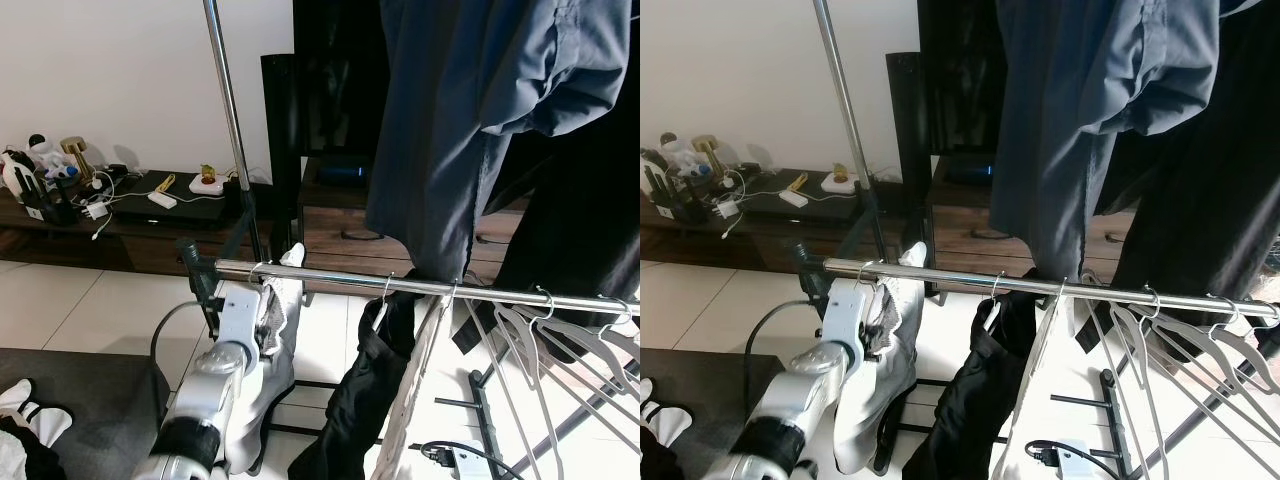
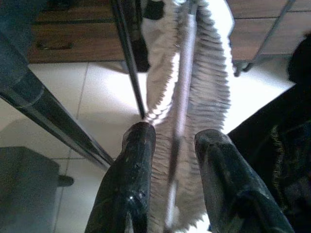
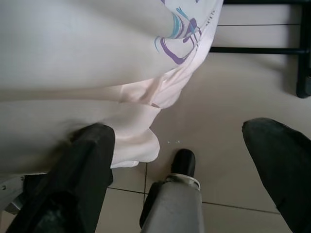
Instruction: Hang hanger
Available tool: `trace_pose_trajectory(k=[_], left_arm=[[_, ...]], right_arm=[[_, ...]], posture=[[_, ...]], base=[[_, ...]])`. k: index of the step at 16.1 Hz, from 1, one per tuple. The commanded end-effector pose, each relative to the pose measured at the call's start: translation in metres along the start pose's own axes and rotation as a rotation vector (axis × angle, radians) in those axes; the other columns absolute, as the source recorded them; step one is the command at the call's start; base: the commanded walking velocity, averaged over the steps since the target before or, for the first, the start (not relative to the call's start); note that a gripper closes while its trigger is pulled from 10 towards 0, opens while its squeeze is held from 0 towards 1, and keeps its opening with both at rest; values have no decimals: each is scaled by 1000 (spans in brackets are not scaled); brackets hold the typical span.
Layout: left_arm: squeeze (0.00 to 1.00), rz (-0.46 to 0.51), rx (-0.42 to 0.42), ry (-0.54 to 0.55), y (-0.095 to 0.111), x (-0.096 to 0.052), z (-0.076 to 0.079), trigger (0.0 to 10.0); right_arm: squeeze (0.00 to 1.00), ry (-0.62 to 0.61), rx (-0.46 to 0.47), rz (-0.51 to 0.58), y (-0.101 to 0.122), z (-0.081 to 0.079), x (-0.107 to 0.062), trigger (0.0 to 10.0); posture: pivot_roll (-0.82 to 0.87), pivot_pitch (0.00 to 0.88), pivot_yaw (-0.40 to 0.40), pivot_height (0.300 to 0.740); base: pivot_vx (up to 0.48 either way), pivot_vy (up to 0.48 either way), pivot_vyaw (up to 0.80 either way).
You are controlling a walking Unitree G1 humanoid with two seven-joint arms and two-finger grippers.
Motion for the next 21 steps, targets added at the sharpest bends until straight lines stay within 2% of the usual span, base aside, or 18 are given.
trace_pose_trajectory(k=[1, 4, 6, 11, 16, 17, 18, 19, 20, 21], left_arm=[[0, 10, -28, 1, 5, 3, 4, 10000], [0, -1, -82, -28, 7, 7, 11, 10000], [0, -28, -86, -65, 4, 9, 18, 10000], [0, -1, -90, 25, 4, 12, 10, 10000], [0, 21, -118, 61, 7, 14, 13, 10000], [0, 25, -115, 66, 7, 14, 14, 9373], [0, 28, -118, 73, 8, 14, 13, 5922], [0, 39, -128, 96, 9, 15, 12, 745], [0, 44, -129, 103, 10, 15, 11, 0], [0, 48, -130, 108, 11, 15, 10, 0]], right_arm=[[0, -1, 2, -12, -3, 2, -1, 10000], [0, -2, -1, -15, -5, 3, -1, 10000], [0, -1, -5, -19, -5, 3, -2, 10000], [0, 3, -16, -25, -7, 4, -2, 10000], [0, 4, -20, -29, -8, 5, -2, 10000], [0, 4, -18, -30, -9, 5, -2, 10000], [0, 4, -18, -30, -9, 5, -2, 10000], [0, 4, -18, -30, -9, 5, -3, 10000], [0, 4, -18, -30, -9, 5, -3, 10000], [0, 4, -18, -30, -8, 5, -3, 10000]], posture=[[56, 49, -59, 740], [41, 62, -62, 740], [35, 69, -63, 740], [28, 88, -68, 740], [16, 99, -70, 740], [14, 102, -70, 740], [13, 103, -70, 740], [14, 104, -71, 740], [15, 105, -72, 740], [16, 104, -72, 740]], base=[[0, 0, 0], [0, 0, 0], [0, 0, 0], [0, 0, 0], [0, 0, 0], [0, 0, 0], [0, 0, 0], [0, 0, 0], [0, 0, 0], [0, 0, 0]])
Point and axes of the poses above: a point about 5 cm out from each wrist's last joint towards the gripper, its own x axis pointing out of the wrist towards the gripper, its own y axis along the axis of the wrist's last joint, z = x × y, the point moved 1 cm from there along x, pointing out of the wrist towards the gripper, and after that the axes turned 14 degrees about -x, right-handed, at the moved point
